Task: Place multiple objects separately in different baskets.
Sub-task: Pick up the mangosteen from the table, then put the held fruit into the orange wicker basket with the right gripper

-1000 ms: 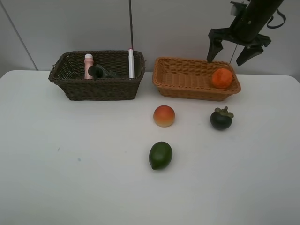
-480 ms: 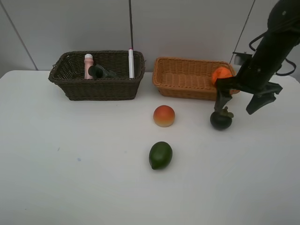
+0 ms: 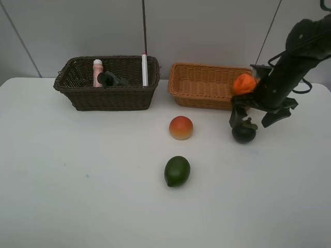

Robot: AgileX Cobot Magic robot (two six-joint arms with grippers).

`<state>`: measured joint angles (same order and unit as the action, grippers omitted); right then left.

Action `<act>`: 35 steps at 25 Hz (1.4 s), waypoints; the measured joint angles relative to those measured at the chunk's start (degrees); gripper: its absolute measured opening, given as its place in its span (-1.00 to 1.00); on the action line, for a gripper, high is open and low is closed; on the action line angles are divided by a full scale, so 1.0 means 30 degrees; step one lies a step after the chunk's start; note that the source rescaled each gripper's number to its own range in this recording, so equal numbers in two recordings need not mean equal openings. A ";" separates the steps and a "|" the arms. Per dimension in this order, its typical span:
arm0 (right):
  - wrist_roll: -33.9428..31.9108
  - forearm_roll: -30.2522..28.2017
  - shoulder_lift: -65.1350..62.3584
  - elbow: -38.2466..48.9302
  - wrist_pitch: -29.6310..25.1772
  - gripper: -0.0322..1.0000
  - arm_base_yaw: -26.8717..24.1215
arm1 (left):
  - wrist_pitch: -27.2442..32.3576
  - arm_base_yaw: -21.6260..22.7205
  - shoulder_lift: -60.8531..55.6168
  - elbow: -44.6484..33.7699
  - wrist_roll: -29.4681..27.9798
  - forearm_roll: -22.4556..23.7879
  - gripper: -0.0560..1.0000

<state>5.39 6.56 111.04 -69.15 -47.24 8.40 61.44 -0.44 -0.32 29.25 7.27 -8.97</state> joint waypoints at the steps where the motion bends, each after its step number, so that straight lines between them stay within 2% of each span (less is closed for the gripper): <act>1: 0.0068 0.0000 0.0201 0.0000 0.0232 1.00 0.0000 | 0.0000 0.0000 0.0000 0.0000 0.0000 0.0000 1.00; 5: 0.0134 -0.0067 0.0978 0.0000 0.1227 1.00 0.0000 | 0.0000 0.0000 0.0000 0.0000 0.0000 0.0000 1.00; 12: 0.0182 -0.0489 0.2277 0.0000 0.1719 1.00 0.0000 | 0.0000 0.0000 0.0000 0.0000 0.0000 0.0000 1.00; 14: 0.0189 -0.0563 0.2397 0.0000 0.1853 0.91 0.0000 | 0.0000 0.0000 0.0000 0.0000 0.0000 0.0000 1.00; 15: 0.0189 -0.0608 0.2402 0.0000 0.1893 0.76 0.0000 | 0.0000 0.0000 0.0000 0.0000 0.0000 0.0000 1.00; 16: 0.0189 -0.0645 0.2417 0.0000 0.1928 0.53 0.0000 | 0.0000 0.0000 0.0000 0.0000 0.0000 0.0000 1.00; 18: 0.0189 -0.0680 0.2473 0.0000 0.2041 -0.12 0.0000 | 0.0000 0.0000 0.0000 0.0000 0.0000 0.0000 1.00; 19: 0.0189 -0.0680 0.2473 0.0000 0.2077 -0.59 0.0000 | 0.0000 0.0000 0.0000 0.0000 0.0000 0.0000 1.00; 20: 0.0189 -0.0680 0.2473 0.0000 0.2077 -0.85 0.0000 | 0.0000 0.0000 0.0000 0.0000 0.0000 0.0000 1.00; 24: 0.0207 -0.0662 0.2434 0.0000 0.1812 -0.84 0.0000 | 0.0000 0.0000 0.0000 0.0000 0.0000 0.0000 1.00; 29: 0.0207 -0.0645 0.1154 -0.0558 0.0490 -0.84 0.0000 | 0.0000 0.0000 0.0000 0.0000 0.0000 0.0000 1.00; 35: 0.0190 -0.0460 0.0383 -0.5200 0.0030 -0.84 0.0000 | 0.0000 0.0000 0.0000 0.0000 0.0000 0.0000 1.00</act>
<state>5.96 5.18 112.19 -84.75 -47.15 8.40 61.44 -0.44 -0.32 29.25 7.27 -8.97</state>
